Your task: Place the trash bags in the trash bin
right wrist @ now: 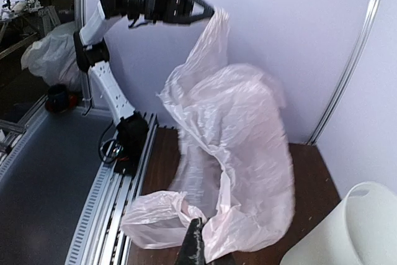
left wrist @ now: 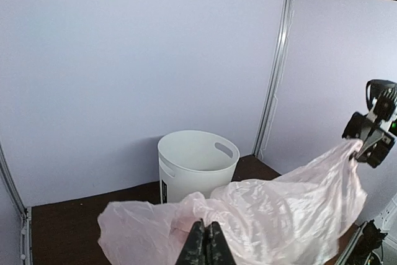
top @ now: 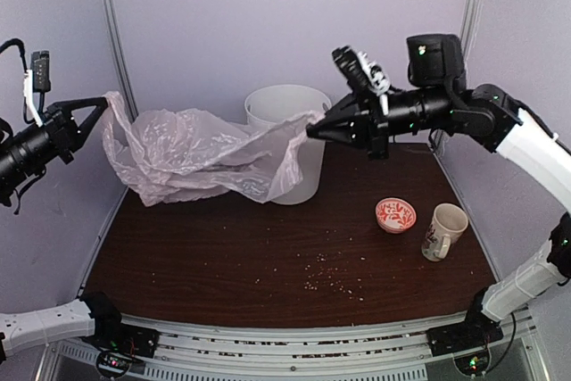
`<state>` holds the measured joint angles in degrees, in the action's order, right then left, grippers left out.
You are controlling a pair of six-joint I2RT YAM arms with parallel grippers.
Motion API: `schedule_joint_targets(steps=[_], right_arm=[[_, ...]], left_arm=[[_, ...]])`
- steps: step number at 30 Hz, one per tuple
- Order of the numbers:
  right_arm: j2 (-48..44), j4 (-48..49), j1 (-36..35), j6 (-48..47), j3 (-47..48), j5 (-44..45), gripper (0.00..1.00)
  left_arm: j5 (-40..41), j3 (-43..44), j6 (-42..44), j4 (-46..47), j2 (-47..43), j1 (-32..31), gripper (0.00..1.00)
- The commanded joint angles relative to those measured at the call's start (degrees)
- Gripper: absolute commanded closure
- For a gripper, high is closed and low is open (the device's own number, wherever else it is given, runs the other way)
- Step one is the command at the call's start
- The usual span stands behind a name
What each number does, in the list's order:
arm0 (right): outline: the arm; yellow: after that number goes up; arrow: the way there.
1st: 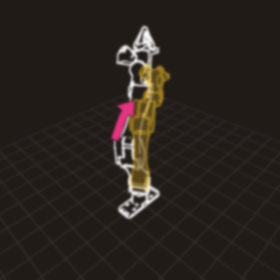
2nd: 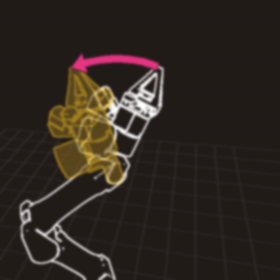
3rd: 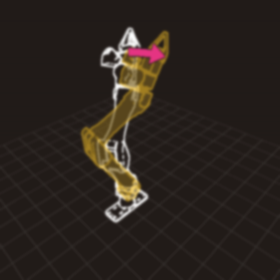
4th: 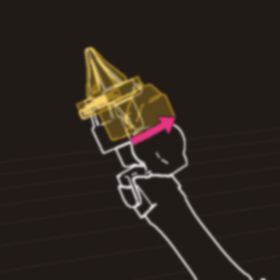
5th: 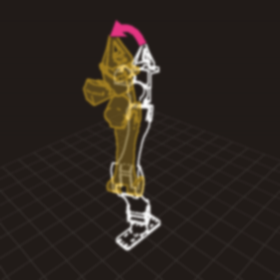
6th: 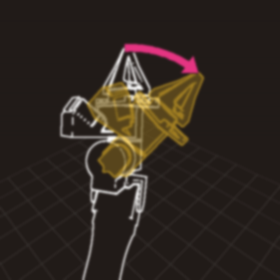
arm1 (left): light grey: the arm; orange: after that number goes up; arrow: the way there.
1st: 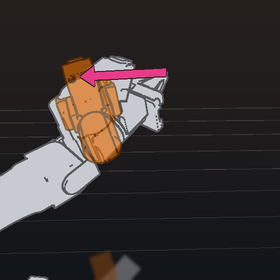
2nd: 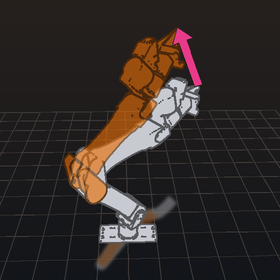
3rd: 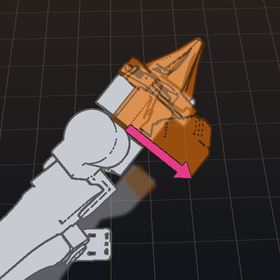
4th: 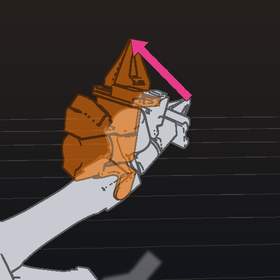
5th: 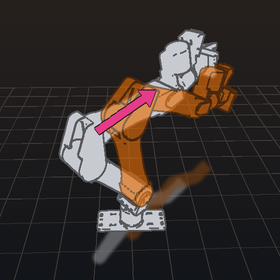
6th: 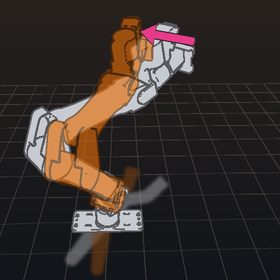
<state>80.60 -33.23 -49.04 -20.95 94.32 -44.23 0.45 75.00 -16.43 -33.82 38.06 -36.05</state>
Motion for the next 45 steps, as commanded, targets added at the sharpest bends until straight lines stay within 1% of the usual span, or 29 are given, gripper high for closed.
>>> schedule_joint_targets(steps=[1,3,5,8,11,13,15,18,20,22,23,24,27,29,31,33,34,36,37,38,39,40,41,42,43,44,45], right_arm=[[3.8,5.7,3.5,9.0,4.3,-2.2,1.00],[4.9,9.4,5.0,13.6,4.8,-1.8,1.00],[6.7,11.6,5.7,16.2,5.7,-1.1,1.00],[10.5,12.0,5.8,18.4,6.7,0.4,1.00],[14.8,12.2,5.8,20.2,6.9,0.0,1.00],[18.4,11.7,5.9,20.9,8.9,0.6,1.00],[23.7,10.1,5.9,21.0,13.5,3.4,1.00],[31.8,6.4,6.8,20.0,26.6,8.0,1.00],[36.7,4.1,7.5,19.2,36.9,13.4,1.00],[36.2,7.9,7.9,17.2,39.2,17.2,1.00],[35.5,9.2,8.0,15.9,40.2,17.4,1.00],[35.2,9.9,8.1,14.7,42.3,16.9,1.00],[34.5,9.0,8.1,12.5,50.9,13.8,1.00],[33.1,8.0,7.6,10.4,54.6,10.0,1.00],[32.0,3.9,5.9,5.9,58.0,7.5,1.00],[30.9,-0.7,3.9,1.7,59.6,5.6,1.00],[30.4,-2.1,3.1,0.6,58.9,4.9,1.00],[29.4,-3.1,2.1,-0.2,53.2,4.9,1.00],[29.2,-2.8,1.9,-0.1,48.9,6.2,1.00],[29.0,-1.8,1.8,0.3,43.8,8.8,1.00],[28.7,0.7,1.9,1.7,37.2,12.0,1.00],[28.0,4.6,1.8,3.2,29.3,16.7,1.00],[27.9,6.8,1.8,3.3,23.8,19.9,1.00],[28.2,7.0,1.5,1.9,18.1,21.0,1.00],[28.7,5.5,1.3,0.3,14.7,20.7,1.00],[28.9,2.6,0.6,-1.9,12.6,19.7,1.00],[28.8,-2.3,-0.4,-4.7,11.1,16.8,1.00]], left_arm=[[1.3,-0.5,1.4,-1.6,3.9,0.0,1.00],[2.2,-0.6,1.3,-1.7,4.4,0.0,1.00],[3.6,-1.2,1.3,-2.2,4.7,0.1,1.00],[7.1,-2.4,1.1,-3.3,5.1,0.0,1.00],[12.8,-4.1,0.2,-4.3,6.2,0.1,1.00],[16.6,-5.1,0.0,-4.4,7.6,0.0,1.00],[21.3,-5.7,0.0,-3.5,10.2,0.1,1.00],[29.0,-4.7,3.6,0.3,15.1,0.1,1.00],[32.6,-0.6,8.3,2.8,18.8,0.1,1.00],[36.2,6.7,11.8,3.0,22.1,0.0,1.00],[36.5,10.6,13.1,3.3,22.8,0.0,1.00],[35.0,14.3,14.6,4.0,23.1,0.1,1.00],[26.7,23.6,16.1,6.6,22.3,0.1,1.00],[18.4,29.1,16.7,6.9,21.9,0.1,1.00],[8.4,31.3,18.3,8.0,20.9,0.1,1.00],[1.2,28.6,19.7,10.4,18.4,0.1,1.00],[-0.1,25.3,19.8,12.1,16.8,0.1,1.00],[1.1,13.5,18.8,16.0,12.3,0.1,1.00],[4.0,6.7,17.3,17.6,10.6,0.1,1.00],[11.8,-0.3,14.6,19.0,9.1,0.1,1.00],[18.6,-8.9,8.6,20.0,7.8,0.1,1.00],[22.6,-17.5,4.5,20.8,6.6,0.1,1.00],[23.5,-24.4,1.9,21.5,5.9,0.1,1.00],[21.7,-30.4,0.0,22.3,5.0,0.0,1.00],[18.8,-34.3,-1.9,22.5,4.0,0.0,1.00],[14.4,-36.4,-2.9,22.5,2.7,0.0,1.00],[10.0,-36.9,-3.3,21.8,0.9,-0.1,1.00]])
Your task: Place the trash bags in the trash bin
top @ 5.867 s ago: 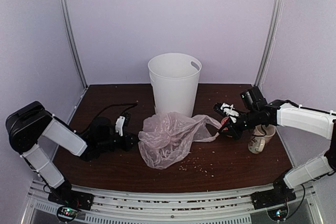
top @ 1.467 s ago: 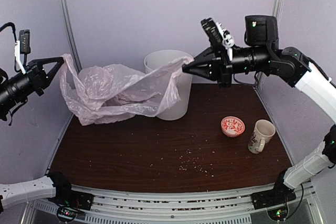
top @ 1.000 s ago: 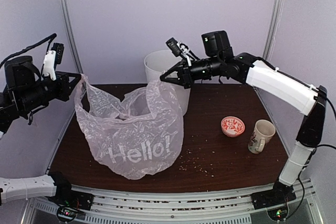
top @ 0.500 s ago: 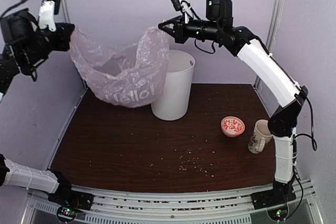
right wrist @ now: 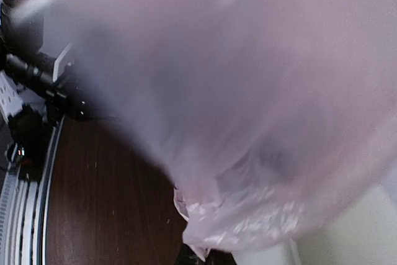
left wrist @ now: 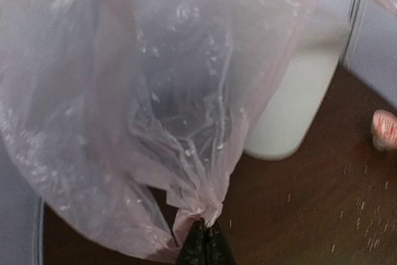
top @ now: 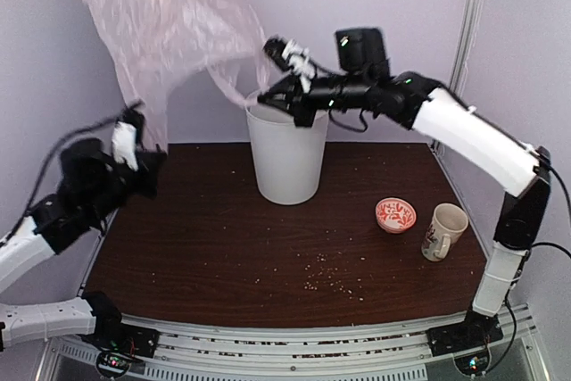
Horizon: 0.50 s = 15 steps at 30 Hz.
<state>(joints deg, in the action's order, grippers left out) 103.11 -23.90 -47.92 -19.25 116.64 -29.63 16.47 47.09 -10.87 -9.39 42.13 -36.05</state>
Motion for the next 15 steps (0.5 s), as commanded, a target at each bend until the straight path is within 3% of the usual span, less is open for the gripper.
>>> schedule_joint_targets(steps=[1,5,8,12,15], right_arm=[[5.6,-18.8,-3.0,-10.0,-12.3,0.3,1.00],[0.6,-38.6,-12.2,-25.1,-14.7,0.5,0.96],[-2.7,-41.7,-16.3,-26.7,-15.0,-2.1,1.00],[-3.2,-40.3,-16.0,-23.5,-8.4,-5.9,1.00],[-2.9,-34.2,-13.4,-14.5,-2.5,-7.1,1.00]], left_arm=[[-11.0,-8.2,-8.9,-4.0,-5.2,-0.3,1.00],[-30.6,0.7,-6.8,-10.2,-11.4,-0.5,1.00],[-36.1,7.2,-6.4,-14.6,-12.2,-0.4,1.00],[-32.9,10.6,-5.2,-17.3,-11.5,-0.5,1.00],[-26.4,12.0,-6.0,-17.5,-11.0,-0.4,1.00]])
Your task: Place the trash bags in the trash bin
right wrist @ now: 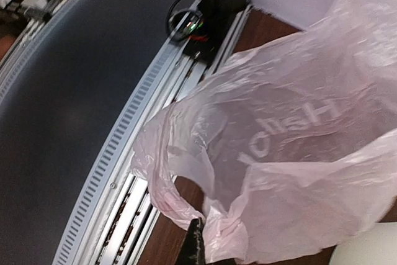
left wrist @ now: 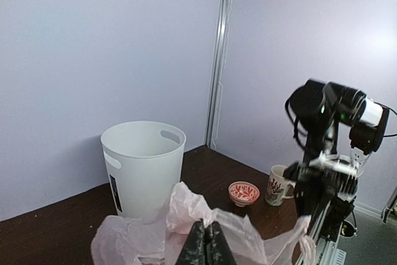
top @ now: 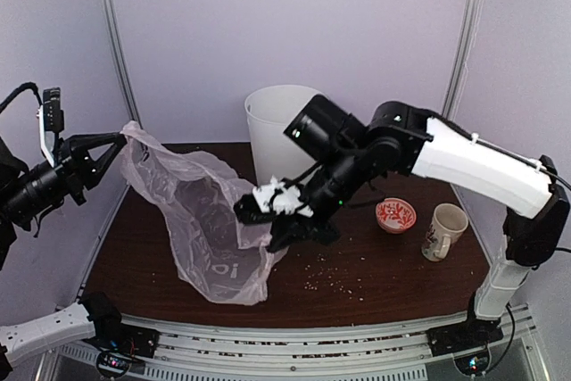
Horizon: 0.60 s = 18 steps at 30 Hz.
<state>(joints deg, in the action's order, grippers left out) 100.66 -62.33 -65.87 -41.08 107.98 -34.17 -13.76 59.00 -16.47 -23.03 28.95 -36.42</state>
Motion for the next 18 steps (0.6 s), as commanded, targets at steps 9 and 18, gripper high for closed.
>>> schedule_joint_targets(steps=[9,18], right_arm=[[4.2,21.9,14.9,29.7,12.7,-0.9,1.00],[15.6,25.7,16.7,28.4,18.0,14.2,1.00]], left_arm=[[26.4,8.3,-5.1,-10.4,10.7,-0.1,1.00],[44.3,7.7,0.2,-3.4,19.6,0.0,1.00]])
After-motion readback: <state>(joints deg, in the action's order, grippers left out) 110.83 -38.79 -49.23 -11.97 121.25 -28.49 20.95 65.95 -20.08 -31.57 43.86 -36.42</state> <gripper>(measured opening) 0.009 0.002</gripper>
